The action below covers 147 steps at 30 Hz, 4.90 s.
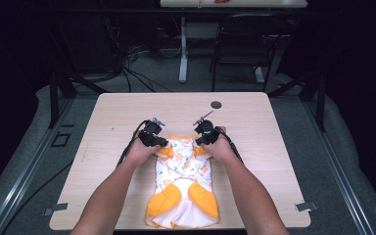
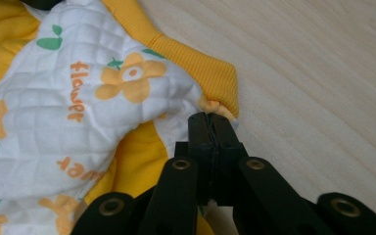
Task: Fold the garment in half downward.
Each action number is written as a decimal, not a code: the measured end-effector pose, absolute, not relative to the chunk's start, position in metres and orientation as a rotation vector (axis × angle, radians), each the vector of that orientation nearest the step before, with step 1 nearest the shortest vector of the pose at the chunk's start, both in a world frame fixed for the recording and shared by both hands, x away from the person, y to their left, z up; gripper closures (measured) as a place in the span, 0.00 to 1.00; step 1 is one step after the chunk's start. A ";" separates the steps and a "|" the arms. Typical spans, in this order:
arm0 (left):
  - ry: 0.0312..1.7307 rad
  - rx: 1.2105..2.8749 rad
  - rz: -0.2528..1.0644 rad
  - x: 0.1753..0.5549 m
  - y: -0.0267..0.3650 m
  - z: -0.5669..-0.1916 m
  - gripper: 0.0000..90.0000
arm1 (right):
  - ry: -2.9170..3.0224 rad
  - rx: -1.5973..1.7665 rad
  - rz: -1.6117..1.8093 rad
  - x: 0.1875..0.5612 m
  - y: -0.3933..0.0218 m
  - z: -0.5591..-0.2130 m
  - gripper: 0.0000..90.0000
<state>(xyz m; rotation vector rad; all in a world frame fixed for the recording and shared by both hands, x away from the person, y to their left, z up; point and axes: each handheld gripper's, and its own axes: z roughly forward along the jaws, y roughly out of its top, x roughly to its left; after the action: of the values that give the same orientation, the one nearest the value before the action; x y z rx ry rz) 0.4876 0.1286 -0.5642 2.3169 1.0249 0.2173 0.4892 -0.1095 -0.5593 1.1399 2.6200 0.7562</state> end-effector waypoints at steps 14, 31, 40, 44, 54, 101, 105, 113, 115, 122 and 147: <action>0.925 2.396 0.296 0.482 0.125 -0.554 1.00 | 2.666 0.916 0.670 0.481 -0.111 -0.545 1.00; 0.962 2.323 0.270 0.483 0.124 -0.554 0.76 | 2.554 1.092 0.771 0.494 -0.110 -0.553 0.72; 0.996 2.332 0.255 0.488 0.122 -0.561 0.75 | 2.596 1.151 0.772 0.497 -0.107 -0.558 0.78; 0.993 2.342 0.243 0.490 0.121 -0.563 0.79 | 2.603 1.166 0.789 0.497 -0.108 -0.559 0.82; 0.981 2.360 0.234 0.490 0.120 -0.562 0.95 | 2.646 1.114 0.763 0.494 -0.108 -0.556 0.92; 0.748 2.305 0.502 0.456 0.142 -0.449 0.96 | 2.491 0.611 0.831 0.453 -0.108 -0.443 0.93; 0.729 2.307 0.540 0.454 0.141 -0.442 0.96 | 2.462 0.604 0.843 0.452 -0.110 -0.437 0.93; 0.713 2.296 0.585 0.452 0.140 -0.432 0.96 | 2.413 0.543 0.815 0.448 -0.109 -0.425 0.93; 0.708 2.295 0.590 0.451 0.141 -0.432 0.96 | 2.412 0.535 0.822 0.447 -0.109 -0.424 0.93; 0.671 2.317 0.612 0.445 0.140 -0.432 0.96 | 2.408 0.485 0.786 0.441 -0.107 -0.425 0.93; 0.606 2.342 0.554 0.415 0.143 -0.450 0.96 | 2.455 0.382 0.773 0.404 -0.108 -0.438 0.93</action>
<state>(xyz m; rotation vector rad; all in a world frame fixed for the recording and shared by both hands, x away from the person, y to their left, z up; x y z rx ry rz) 0.4148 0.1433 -0.4500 2.3423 0.6058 0.5542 0.4041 -0.1081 -0.4377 0.3819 2.4551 0.7730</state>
